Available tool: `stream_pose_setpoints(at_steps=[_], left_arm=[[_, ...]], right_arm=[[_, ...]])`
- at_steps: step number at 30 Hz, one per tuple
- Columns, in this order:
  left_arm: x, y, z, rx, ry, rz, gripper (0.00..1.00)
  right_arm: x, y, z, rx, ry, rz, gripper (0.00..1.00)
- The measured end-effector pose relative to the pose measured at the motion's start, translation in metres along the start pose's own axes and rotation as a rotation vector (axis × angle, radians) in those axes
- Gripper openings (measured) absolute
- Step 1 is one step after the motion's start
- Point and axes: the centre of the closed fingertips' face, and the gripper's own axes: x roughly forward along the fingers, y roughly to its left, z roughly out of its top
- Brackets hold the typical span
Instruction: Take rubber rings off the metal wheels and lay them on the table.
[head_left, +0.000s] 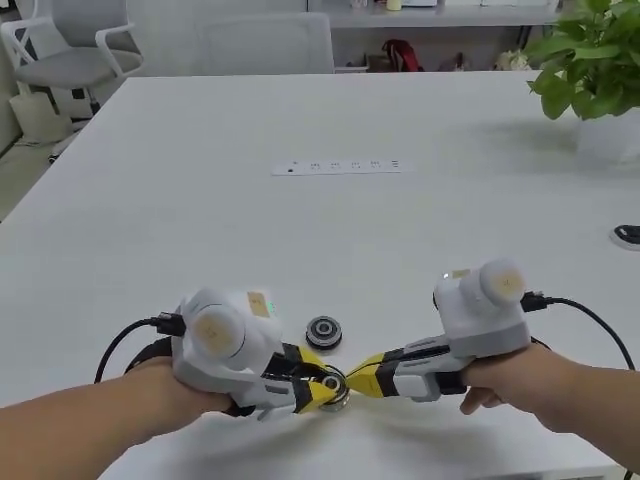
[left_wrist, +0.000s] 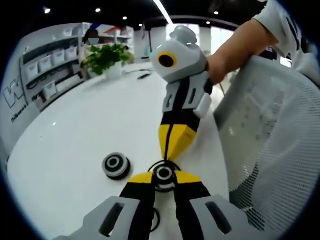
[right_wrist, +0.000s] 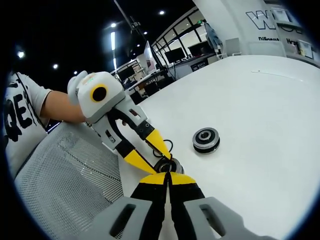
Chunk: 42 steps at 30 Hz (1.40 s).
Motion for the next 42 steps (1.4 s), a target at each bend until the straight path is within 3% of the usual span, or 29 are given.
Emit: stream_pose_setpoints(at_steps=[8,15,20,28,42], left_arm=[[-0.006,0.0,0.006,-0.016,-0.022,-0.003,0.18],[-0.012,-0.005,0.011,-0.007,-0.034,-0.015,0.21],[-0.017,-0.011,0.014,0.034,-0.03,-0.03,0.24],[-0.025,-0.017,0.021,0.028,-0.057,-0.043,0.28],[-0.044,-0.015,0.028,-0.005,-0.099,-0.028,0.35]], right_arm=[[0.0,0.0,0.0,0.004,-0.001,0.004,0.0],[0.0,0.0,0.0,0.009,-0.003,0.006,0.0],[0.0,0.0,0.0,0.011,-0.003,0.008,0.0],[-0.001,0.001,0.0,0.014,-0.005,0.012,0.0],[-0.001,0.001,0.0,0.012,-0.003,0.015,0.0]])
